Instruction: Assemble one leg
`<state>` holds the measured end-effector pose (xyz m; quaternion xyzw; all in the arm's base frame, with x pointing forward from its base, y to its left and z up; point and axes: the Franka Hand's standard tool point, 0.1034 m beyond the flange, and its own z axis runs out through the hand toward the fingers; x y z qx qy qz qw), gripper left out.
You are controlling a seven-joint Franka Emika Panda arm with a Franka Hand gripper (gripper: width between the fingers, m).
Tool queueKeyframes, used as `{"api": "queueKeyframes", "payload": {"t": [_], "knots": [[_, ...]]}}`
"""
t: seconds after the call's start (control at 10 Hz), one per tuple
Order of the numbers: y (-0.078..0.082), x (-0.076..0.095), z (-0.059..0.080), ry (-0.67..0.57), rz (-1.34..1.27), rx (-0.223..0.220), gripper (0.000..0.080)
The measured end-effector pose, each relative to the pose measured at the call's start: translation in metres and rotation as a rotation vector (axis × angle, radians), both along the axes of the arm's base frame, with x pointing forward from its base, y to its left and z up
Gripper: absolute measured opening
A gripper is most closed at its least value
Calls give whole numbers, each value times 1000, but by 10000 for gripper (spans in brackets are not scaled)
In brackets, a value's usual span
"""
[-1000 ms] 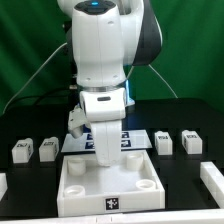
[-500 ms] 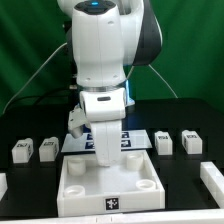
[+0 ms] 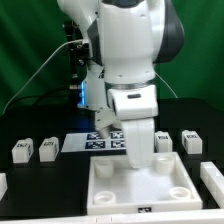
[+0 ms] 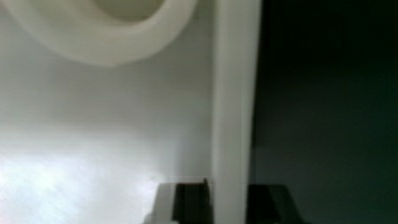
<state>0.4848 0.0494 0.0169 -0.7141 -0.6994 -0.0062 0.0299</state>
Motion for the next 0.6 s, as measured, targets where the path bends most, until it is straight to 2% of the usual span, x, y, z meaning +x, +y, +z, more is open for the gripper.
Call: {"api": "queueKeyframes", "payload": {"t": [0.1, 0.2, 0.6], "knots": [[18, 11, 1, -14, 3, 11, 63], [23, 11, -2, 6, 6, 10, 62], [22, 11, -6, 35, 3, 7, 63]]}}
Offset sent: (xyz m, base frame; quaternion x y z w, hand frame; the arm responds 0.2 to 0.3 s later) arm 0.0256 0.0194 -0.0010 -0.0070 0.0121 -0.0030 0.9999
